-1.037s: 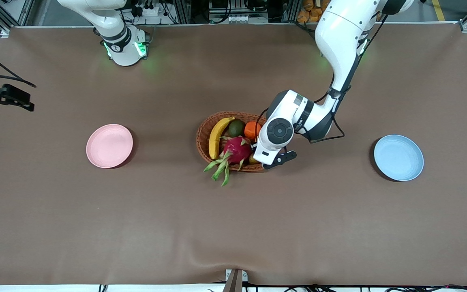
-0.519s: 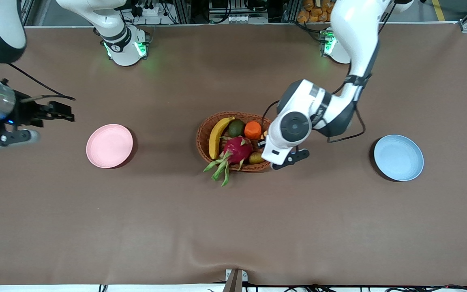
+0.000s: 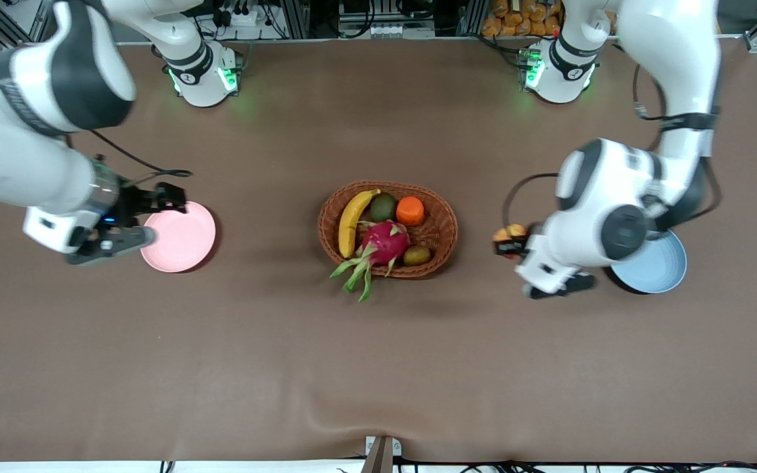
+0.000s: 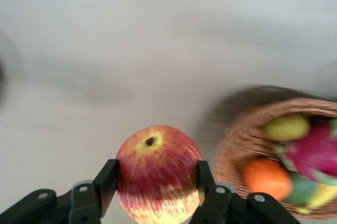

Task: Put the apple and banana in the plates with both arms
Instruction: 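Carry the apple to the blue plate while the right gripper reaches the basket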

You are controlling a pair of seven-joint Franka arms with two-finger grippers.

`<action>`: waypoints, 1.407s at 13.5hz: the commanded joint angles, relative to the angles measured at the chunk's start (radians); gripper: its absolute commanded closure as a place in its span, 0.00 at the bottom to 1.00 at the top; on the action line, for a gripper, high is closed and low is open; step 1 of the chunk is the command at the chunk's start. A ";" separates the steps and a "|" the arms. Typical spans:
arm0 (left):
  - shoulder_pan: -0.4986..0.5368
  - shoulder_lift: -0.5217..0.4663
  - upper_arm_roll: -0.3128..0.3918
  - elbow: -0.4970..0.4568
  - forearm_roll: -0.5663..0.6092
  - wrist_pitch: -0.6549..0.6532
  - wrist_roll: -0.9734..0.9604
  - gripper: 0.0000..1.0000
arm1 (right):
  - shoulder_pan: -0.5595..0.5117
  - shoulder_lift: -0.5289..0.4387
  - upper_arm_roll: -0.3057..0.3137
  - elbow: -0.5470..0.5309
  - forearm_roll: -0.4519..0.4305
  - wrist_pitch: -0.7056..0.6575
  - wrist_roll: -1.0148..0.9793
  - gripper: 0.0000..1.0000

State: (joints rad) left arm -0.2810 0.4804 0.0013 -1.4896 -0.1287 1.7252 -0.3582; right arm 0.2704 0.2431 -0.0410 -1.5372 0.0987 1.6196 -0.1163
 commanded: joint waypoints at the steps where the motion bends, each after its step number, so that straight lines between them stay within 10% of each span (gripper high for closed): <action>1: 0.063 -0.026 -0.014 -0.015 0.083 -0.036 0.128 0.86 | 0.056 0.070 -0.010 0.040 -0.002 0.029 0.003 0.00; 19: 0.453 0.052 -0.012 -0.230 0.221 0.264 0.742 0.86 | 0.553 0.326 -0.010 0.037 -0.070 0.286 0.647 0.08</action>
State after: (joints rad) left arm 0.1644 0.5674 0.0007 -1.6436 0.0724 1.9325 0.3744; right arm 0.7955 0.5713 -0.0395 -1.5235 0.0305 1.9257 0.5006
